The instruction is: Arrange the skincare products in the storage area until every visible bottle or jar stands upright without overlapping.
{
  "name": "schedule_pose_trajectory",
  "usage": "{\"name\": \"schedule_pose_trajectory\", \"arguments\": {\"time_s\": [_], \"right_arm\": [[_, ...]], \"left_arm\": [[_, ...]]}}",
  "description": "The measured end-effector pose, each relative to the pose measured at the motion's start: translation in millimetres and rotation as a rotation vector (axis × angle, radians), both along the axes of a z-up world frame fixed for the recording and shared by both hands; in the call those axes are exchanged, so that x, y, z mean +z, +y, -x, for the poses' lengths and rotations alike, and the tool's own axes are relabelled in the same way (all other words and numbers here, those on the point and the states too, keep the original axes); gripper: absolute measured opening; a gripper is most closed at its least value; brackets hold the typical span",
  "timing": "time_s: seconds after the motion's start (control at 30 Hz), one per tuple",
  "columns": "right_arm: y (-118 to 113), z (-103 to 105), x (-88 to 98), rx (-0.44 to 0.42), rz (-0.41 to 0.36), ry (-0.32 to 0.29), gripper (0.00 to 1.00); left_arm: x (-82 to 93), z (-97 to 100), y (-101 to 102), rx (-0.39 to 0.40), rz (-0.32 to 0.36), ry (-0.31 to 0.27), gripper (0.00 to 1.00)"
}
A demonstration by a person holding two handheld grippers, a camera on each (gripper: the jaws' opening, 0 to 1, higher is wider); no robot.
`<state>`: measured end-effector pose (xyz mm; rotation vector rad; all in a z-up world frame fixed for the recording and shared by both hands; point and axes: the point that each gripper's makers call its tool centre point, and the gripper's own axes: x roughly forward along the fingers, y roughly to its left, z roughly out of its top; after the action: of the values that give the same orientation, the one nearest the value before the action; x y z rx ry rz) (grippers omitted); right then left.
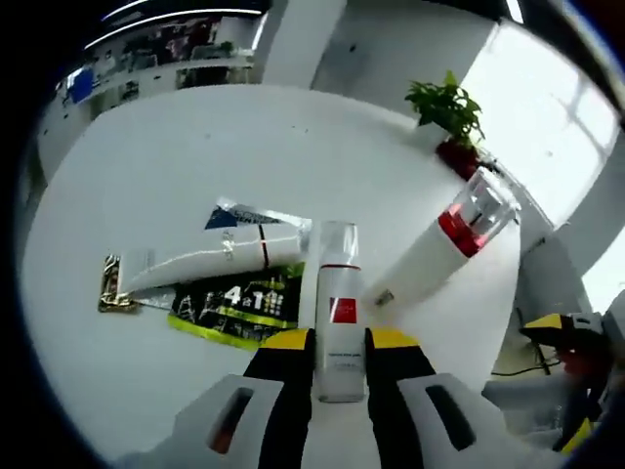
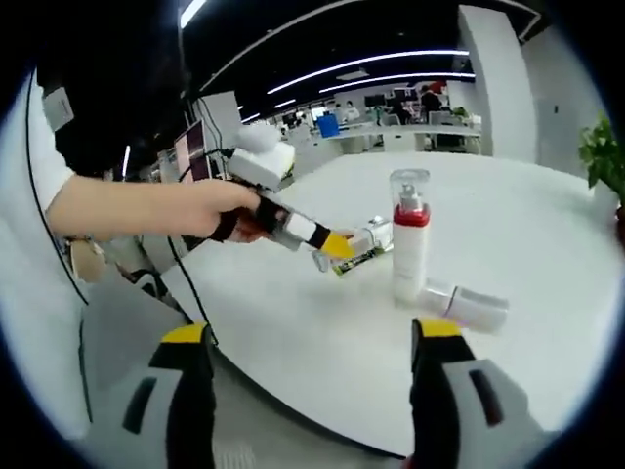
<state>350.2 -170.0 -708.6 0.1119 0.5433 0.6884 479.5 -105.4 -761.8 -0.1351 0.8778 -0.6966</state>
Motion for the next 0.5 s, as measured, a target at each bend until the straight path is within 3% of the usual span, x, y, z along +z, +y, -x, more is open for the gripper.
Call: {"name": "schedule_pose_trajectory", "arguments": {"time_s": [0.1, 0.3, 0.5], "right_arm": [[4, 1, 5.6, 0.009, -0.078, 0.030, 0.82], [10, -2, 19.5, 0.012, -0.163, 0.032, 0.78], [23, -23, 41.9, -0.033, -0.322, 0.015, 0.74]], "left_arm": [[9.3, 13.7, 6, 0.008, 0.029, -0.011, 0.16], [35.9, 34.6, 11, -0.013, 0.050, -0.092, 0.16], [59.8, 49.4, 6, -0.064, 0.047, -0.178, 0.16]]}}
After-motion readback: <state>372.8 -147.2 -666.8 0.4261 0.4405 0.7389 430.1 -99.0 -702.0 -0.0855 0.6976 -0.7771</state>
